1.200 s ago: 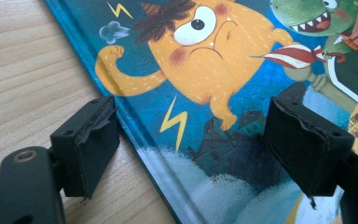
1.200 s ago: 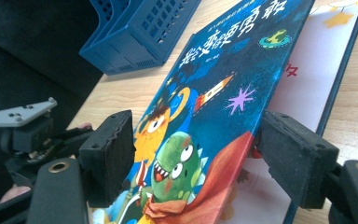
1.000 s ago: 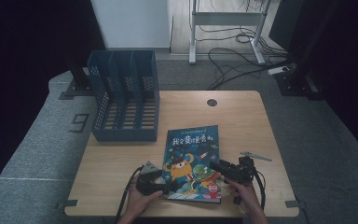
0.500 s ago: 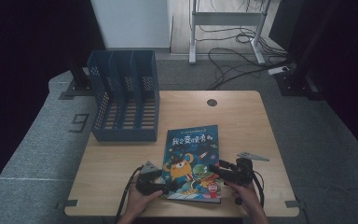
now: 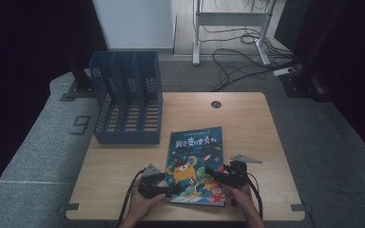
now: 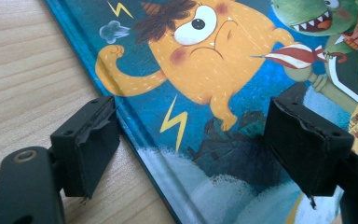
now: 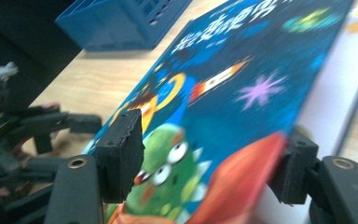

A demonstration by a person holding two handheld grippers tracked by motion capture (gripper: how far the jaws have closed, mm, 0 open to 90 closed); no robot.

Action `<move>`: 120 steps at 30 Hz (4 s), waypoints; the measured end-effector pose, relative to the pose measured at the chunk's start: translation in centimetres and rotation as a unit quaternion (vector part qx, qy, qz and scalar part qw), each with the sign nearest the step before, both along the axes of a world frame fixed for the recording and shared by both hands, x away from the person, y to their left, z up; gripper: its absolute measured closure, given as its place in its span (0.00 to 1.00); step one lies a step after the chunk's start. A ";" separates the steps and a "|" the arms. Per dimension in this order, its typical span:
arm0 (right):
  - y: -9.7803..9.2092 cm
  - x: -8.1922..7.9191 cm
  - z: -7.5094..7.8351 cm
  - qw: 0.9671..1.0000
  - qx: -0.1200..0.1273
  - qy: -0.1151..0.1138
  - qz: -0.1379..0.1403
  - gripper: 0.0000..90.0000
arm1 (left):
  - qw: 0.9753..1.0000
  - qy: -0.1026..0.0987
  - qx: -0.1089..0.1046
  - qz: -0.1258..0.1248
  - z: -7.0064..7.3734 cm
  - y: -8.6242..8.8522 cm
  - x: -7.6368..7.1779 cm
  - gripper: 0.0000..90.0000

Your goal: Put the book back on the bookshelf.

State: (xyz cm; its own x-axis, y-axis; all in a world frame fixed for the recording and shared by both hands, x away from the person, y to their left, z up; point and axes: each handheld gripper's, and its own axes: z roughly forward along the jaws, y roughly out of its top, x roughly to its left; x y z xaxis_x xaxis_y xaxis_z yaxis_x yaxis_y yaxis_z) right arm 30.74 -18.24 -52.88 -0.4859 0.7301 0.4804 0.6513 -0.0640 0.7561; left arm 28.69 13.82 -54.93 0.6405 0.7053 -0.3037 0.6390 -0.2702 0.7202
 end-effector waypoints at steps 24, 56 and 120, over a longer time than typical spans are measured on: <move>-0.1 4.2 -0.4 1.000 -0.020 0.002 -0.022 0.47 | 1.000 -0.001 0.005 -0.006 0.0 0.0 -0.1 0.20; -1.5 5.2 -0.2 0.998 0.037 0.034 -0.023 0.69 | 1.000 -0.005 0.012 -0.017 0.1 0.0 -0.4 0.21; -5.5 4.5 0.9 0.995 0.053 0.021 -0.080 0.75 | 0.995 -0.026 0.064 -0.078 0.2 -3.4 -2.9 0.14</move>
State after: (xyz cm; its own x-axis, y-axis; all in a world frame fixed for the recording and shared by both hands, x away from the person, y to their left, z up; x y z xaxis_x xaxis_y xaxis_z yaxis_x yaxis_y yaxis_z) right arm 35.25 -23.73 -52.02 -0.3464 0.7404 0.5760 0.6569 -0.2469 0.7124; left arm 25.78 10.44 -54.72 0.7574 0.6273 -0.1809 0.5448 -0.4545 0.7047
